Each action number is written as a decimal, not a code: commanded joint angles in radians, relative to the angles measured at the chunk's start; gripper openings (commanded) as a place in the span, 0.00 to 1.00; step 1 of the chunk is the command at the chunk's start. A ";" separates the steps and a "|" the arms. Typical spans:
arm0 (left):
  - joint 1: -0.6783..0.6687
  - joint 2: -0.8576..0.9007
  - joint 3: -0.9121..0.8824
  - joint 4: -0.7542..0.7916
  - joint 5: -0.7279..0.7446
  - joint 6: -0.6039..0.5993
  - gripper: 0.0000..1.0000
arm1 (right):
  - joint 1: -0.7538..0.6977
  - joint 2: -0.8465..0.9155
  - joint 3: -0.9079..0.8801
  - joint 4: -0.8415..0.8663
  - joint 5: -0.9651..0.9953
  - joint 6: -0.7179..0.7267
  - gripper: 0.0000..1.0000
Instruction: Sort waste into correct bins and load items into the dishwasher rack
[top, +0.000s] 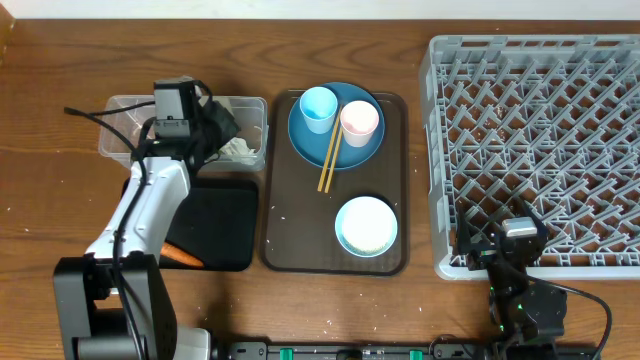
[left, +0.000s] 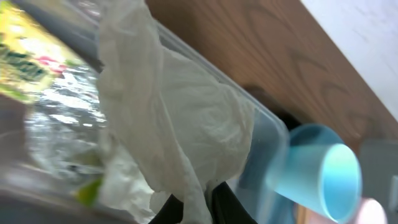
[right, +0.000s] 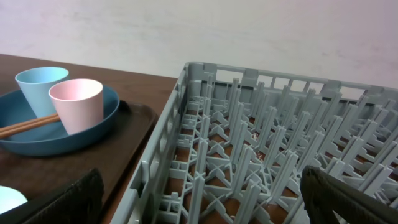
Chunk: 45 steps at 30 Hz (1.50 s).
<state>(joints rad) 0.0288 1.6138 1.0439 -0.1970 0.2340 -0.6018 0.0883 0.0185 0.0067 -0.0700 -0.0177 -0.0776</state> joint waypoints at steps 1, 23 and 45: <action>0.015 -0.016 0.032 -0.004 -0.098 0.028 0.11 | -0.003 0.000 -0.001 -0.005 0.007 -0.002 0.99; 0.014 -0.068 0.030 -0.060 -0.101 0.051 0.59 | -0.003 0.000 -0.001 -0.004 0.007 -0.002 0.99; -0.115 -0.372 0.029 -0.837 0.159 0.110 0.80 | -0.003 0.000 -0.001 -0.005 0.007 -0.002 0.99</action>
<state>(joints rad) -0.0845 1.2461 1.0534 -1.0073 0.3836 -0.5190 0.0883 0.0189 0.0067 -0.0700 -0.0177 -0.0776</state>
